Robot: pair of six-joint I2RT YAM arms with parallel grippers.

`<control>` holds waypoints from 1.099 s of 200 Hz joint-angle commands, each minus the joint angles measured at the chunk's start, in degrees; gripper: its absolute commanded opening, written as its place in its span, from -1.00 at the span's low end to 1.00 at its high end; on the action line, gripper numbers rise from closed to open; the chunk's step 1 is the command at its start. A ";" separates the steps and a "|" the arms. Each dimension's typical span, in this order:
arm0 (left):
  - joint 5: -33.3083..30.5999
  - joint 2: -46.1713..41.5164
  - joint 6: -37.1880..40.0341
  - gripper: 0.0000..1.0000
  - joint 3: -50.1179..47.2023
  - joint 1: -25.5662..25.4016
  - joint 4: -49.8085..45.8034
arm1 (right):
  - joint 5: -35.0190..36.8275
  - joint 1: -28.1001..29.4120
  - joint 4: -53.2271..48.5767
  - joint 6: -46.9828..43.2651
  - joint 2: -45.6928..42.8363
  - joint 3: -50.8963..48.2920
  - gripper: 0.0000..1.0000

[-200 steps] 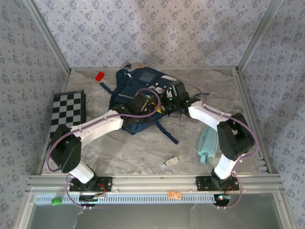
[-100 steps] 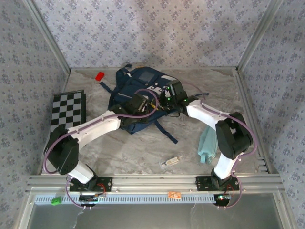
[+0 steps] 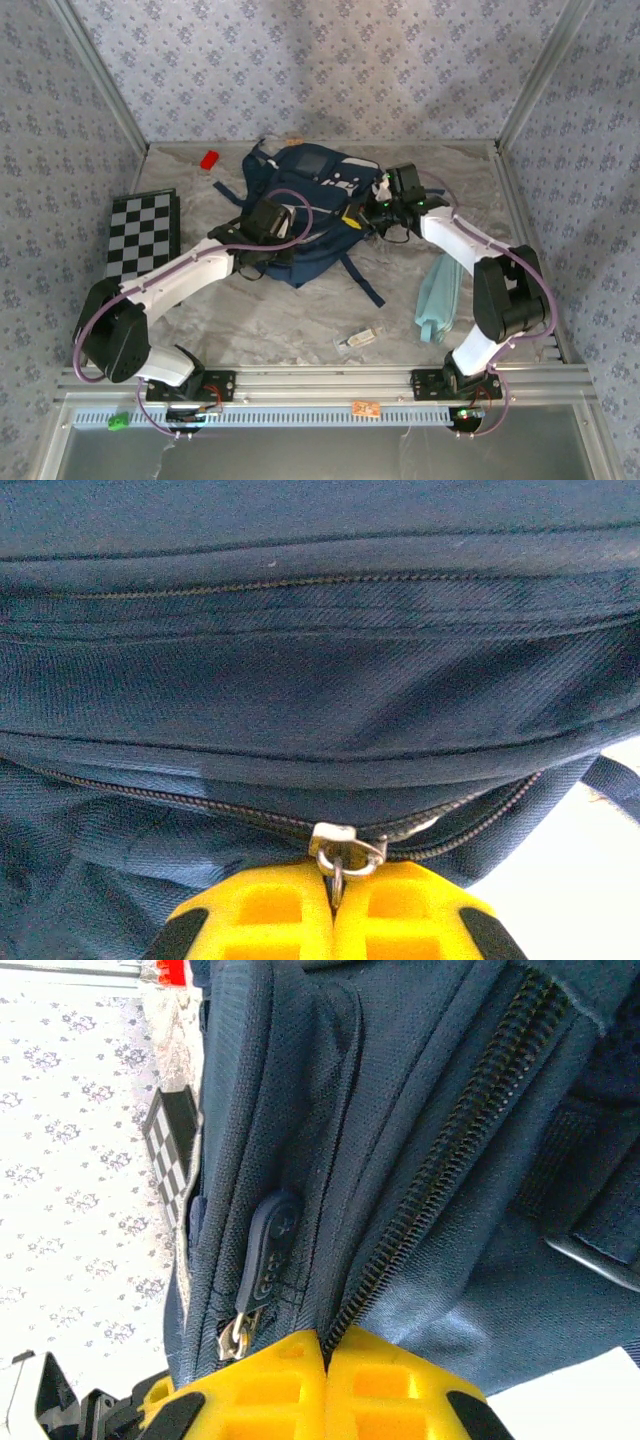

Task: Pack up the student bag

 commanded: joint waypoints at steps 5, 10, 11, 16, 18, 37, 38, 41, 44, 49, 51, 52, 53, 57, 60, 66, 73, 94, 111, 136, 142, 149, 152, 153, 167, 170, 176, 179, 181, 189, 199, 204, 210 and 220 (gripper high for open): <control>-3.40 -0.79 -0.03 -1.00 -0.92 2.31 -6.60 | 2.85 -8.97 -3.92 -5.35 -0.74 1.92 -1.00; -2.62 -0.58 -0.32 -1.00 -0.86 2.29 -6.14 | 2.16 -9.76 -4.17 -5.92 -0.33 1.91 -1.00; -2.44 -0.56 -0.39 -1.00 -0.88 2.27 -6.05 | 2.11 -9.92 -4.34 -6.11 -0.28 2.88 -1.00; -1.40 -0.42 -0.62 -1.00 -0.82 2.12 -5.65 | 2.02 -10.39 -5.48 -6.97 0.04 4.51 -1.00; -1.08 -0.36 -0.75 -1.00 -0.78 2.04 -5.48 | 2.00 -10.60 -5.97 -7.30 0.14 4.90 -1.00; 0.63 -0.07 -2.27 -1.00 -0.03 0.38 -4.35 | 2.06 -11.60 -7.74 -9.29 0.38 6.78 -1.00; 0.72 -0.04 -2.33 -1.00 0.06 0.21 -4.18 | 2.02 -11.63 -7.71 -9.29 0.47 6.81 -1.00; 0.92 0.02 -2.58 -1.00 0.15 -0.20 -3.82 | 1.55 -11.66 -7.67 -9.21 0.54 6.90 -1.00; 1.12 0.06 -2.91 -1.00 0.18 -0.62 -3.33 | 1.08 -11.75 -7.62 -9.18 0.70 7.05 -1.00; 1.39 0.15 -3.32 -1.00 0.32 -1.33 -2.54 | 0.12 -11.71 -7.36 -8.89 0.87 7.12 -1.00; 1.48 0.26 -3.53 -1.00 0.39 -1.57 -2.18 | -0.18 -11.70 -7.27 -8.75 0.90 7.17 -1.00; 1.50 0.30 -3.58 -1.00 0.40 -1.69 -2.00 | -0.42 -11.68 -7.13 -8.66 0.94 7.18 -1.00; 1.55 0.36 -3.69 -1.00 0.45 -1.87 -1.87 | -0.63 -11.67 -7.10 -8.58 0.97 7.19 -1.00; 1.58 0.59 -3.98 -1.00 0.62 -2.32 -1.30 | -1.25 -11.45 -6.82 -8.33 0.98 7.04 -1.00; 1.56 0.90 -4.18 -1.00 0.82 -2.61 -1.11 | -1.57 -11.30 -6.73 -8.15 0.86 6.98 -1.00; 1.47 1.44 -4.68 -1.00 1.45 -2.97 -1.03 | -1.95 -10.81 -6.97 -7.79 0.55 6.69 -1.00; 1.30 2.38 -5.30 -1.00 2.05 -3.18 -1.13 | -1.56 -9.84 -7.50 -7.39 -0.38 6.21 -0.97; 1.04 3.72 -6.18 -1.00 3.77 -3.48 -1.58 | 1.95 -5.25 -6.05 -2.30 -5.09 0.10 -0.58; 1.59 3.82 -6.00 -1.00 4.05 -3.99 -0.84 | 2.86 -1.44 1.09 5.56 -8.83 -7.21 -0.21; 2.24 4.49 -6.18 -1.00 4.79 -4.18 -1.28 | 6.78 4.14 9.52 16.97 -12.43 -14.68 0.07; 2.37 4.51 -6.11 -1.00 4.88 -4.37 -1.27 | 8.27 5.67 11.58 19.30 -13.10 -15.96 0.13; 2.30 4.55 -6.05 -1.00 4.87 -4.53 -1.27 | 9.85 7.48 13.30 21.27 -13.45 -16.94 0.18; 2.30 4.55 -6.01 -1.00 4.83 -4.59 -1.29 | 10.48 8.22 14.01 22.02 -13.53 -17.09 0.20; 2.30 4.55 -6.00 -1.00 4.82 -4.60 -1.25 | 10.66 8.43 14.24 22.28 -13.47 -17.12 0.20; 2.23 4.73 -5.96 -1.00 4.80 -4.75 -1.21 | 13.48 11.28 15.58 24.09 -12.72 -16.90 0.22; 2.26 4.74 -5.96 -1.00 4.73 -4.78 -1.21 | 13.97 11.65 15.84 24.39 -12.41 -16.75 0.21; 2.30 4.85 -6.00 -1.00 4.80 -4.70 -1.20 | 14.68 12.31 16.67 25.22 -11.83 -16.76 0.20; 2.36 4.85 -6.07 -1.00 4.87 -4.78 -1.16 | 14.97 12.50 17.27 25.64 -11.47 -16.86 0.19; 2.45 4.85 -6.08 -1.00 4.87 -4.83 -1.20 | 15.20 12.61 17.74 25.95 -11.29 -16.95 0.18; 2.57 4.84 -6.09 -1.00 4.83 -4.92 -1.10 | 15.99 13.10 19.68 26.75 -10.33 -17.04 0.13; 2.65 4.79 -5.92 -1.00 4.78 -5.05 -0.84 | 17.16 13.51 20.53 27.46 -9.21 -16.74 0.08; 2.66 4.73 -5.91 -1.00 4.73 -5.09 -0.81 | 17.56 13.68 20.87 27.85 -8.68 -16.63 0.06; 2.66 4.73 -5.91 -1.00 4.81 -5.14 -0.80 | 17.77 13.80 22.21 28.13 -7.99 -16.58 0.02; 2.66 4.74 -5.83 -1.00 4.79 -5.17 -0.67 | 17.95 14.14 23.66 28.73 -6.84 -16.31 -0.02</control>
